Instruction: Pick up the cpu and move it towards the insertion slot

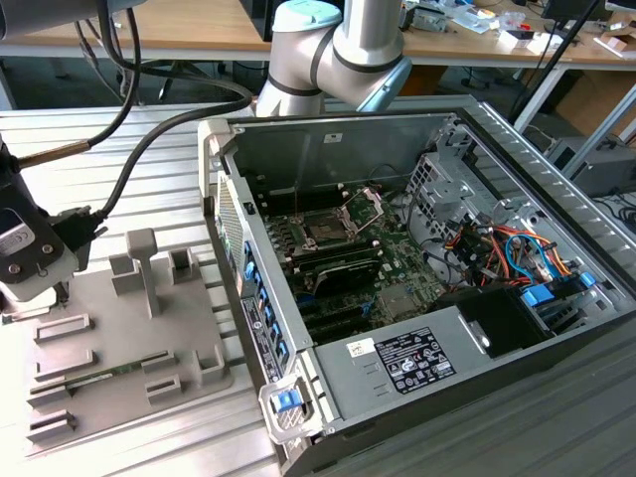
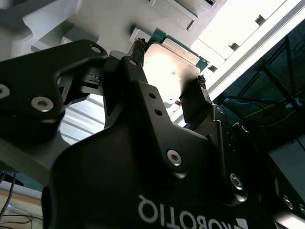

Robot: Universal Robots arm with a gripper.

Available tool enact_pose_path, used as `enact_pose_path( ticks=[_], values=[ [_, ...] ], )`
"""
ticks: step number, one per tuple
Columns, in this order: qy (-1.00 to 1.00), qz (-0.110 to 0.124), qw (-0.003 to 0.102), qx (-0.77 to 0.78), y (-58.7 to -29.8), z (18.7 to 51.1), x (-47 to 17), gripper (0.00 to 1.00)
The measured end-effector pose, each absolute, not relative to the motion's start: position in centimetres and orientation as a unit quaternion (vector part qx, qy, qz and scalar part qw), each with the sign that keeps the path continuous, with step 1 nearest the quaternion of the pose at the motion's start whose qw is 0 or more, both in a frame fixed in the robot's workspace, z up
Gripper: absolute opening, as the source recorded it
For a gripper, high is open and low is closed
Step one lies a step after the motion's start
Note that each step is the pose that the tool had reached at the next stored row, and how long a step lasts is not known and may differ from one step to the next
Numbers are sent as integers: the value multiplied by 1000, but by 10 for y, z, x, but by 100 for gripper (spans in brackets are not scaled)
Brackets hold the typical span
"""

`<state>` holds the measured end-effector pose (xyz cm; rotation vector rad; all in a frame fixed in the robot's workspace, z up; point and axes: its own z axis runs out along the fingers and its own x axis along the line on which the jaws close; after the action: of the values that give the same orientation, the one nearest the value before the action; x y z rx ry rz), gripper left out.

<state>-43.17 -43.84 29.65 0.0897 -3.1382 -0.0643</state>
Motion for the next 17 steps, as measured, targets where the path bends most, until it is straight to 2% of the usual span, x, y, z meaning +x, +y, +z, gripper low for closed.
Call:
enact_pose_path(
  ticks=[17],
  values=[
    [-999,-20,1,29,-438,300,-432,55]
  ],
)
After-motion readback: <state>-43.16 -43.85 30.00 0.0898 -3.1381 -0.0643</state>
